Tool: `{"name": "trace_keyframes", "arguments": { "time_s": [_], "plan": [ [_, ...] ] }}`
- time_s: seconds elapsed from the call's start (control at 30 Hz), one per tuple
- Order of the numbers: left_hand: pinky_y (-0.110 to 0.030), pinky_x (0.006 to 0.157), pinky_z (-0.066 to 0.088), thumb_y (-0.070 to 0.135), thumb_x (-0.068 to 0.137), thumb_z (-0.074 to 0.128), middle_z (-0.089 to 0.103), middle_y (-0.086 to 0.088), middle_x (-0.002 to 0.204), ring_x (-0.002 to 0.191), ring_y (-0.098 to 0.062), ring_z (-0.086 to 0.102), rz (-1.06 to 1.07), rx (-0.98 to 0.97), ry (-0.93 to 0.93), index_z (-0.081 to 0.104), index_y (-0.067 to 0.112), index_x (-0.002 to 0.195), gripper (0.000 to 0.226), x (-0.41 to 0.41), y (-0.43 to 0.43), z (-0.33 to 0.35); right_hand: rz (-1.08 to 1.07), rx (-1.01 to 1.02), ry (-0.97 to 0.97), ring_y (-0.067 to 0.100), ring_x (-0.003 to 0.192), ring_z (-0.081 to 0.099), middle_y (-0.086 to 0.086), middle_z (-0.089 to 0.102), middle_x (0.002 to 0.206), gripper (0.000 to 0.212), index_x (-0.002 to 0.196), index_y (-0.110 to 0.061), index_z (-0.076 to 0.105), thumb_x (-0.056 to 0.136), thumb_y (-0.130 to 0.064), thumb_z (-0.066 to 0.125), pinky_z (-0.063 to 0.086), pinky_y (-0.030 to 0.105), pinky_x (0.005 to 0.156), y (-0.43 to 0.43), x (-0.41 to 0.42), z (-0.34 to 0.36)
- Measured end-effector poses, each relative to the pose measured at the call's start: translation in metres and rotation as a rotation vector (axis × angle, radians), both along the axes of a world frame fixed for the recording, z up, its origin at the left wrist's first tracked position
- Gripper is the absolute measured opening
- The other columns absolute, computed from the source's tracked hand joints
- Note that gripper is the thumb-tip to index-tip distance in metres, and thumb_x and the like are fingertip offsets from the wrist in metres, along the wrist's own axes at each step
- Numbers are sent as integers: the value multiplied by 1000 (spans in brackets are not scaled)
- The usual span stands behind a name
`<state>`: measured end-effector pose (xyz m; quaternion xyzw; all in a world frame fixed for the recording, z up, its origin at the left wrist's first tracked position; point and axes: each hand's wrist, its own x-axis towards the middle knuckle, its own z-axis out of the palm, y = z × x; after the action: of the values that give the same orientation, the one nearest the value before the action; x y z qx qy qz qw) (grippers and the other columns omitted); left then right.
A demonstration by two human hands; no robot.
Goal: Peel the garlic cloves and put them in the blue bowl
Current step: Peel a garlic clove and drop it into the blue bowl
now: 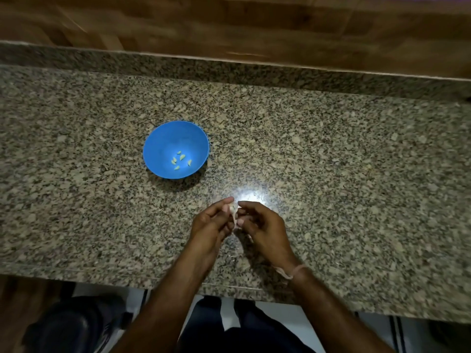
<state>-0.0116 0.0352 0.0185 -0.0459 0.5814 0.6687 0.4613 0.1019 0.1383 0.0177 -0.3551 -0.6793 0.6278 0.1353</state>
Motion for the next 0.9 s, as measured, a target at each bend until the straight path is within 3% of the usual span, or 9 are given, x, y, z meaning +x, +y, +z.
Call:
{"name": "trace_keyframes", "arguments": {
  "time_s": [0.07,0.17,0.3,0.53,0.67,0.9],
  "plan": [
    [-29,83,60,19,90,64,75,-15,108,89,-18,71,71,111,-173,71,12,121,33,3,1,8,-11,-65,62,18,101,74,-3,78,108,28,117,-17,76,94,-1,73,61,49,94,4,-1,11],
    [-24,79,62,15,87,64,75,-14,110,86,-14,73,127,186,-260,67,9,127,41,8,3,21,-40,-105,131,20,101,73,-1,77,109,22,112,-15,77,92,-4,77,62,47,92,6,-2,23],
    [-20,75,60,16,88,64,75,-13,113,88,-11,74,118,184,-200,65,7,129,43,13,6,29,-60,-87,172,19,100,73,-1,76,107,20,108,-15,77,91,-5,79,62,40,89,8,-2,29],
    [-22,86,59,13,89,64,75,-15,117,104,-19,72,105,179,-105,68,7,125,37,19,9,32,-63,-69,164,21,92,73,-1,77,97,17,100,-14,76,89,-1,79,63,37,83,12,0,39],
    [-25,95,58,15,90,65,72,-20,124,118,-29,68,107,174,-74,67,7,127,38,21,10,34,-72,-15,144,17,88,71,-3,77,92,17,95,-15,75,88,0,79,60,26,79,12,-1,41],
    [-36,102,56,4,94,60,72,-26,120,116,-34,71,77,208,-26,63,-1,123,30,26,10,42,-49,-28,144,9,82,67,-1,74,87,16,93,-12,73,86,1,81,56,21,76,14,2,41]
  ]
}}
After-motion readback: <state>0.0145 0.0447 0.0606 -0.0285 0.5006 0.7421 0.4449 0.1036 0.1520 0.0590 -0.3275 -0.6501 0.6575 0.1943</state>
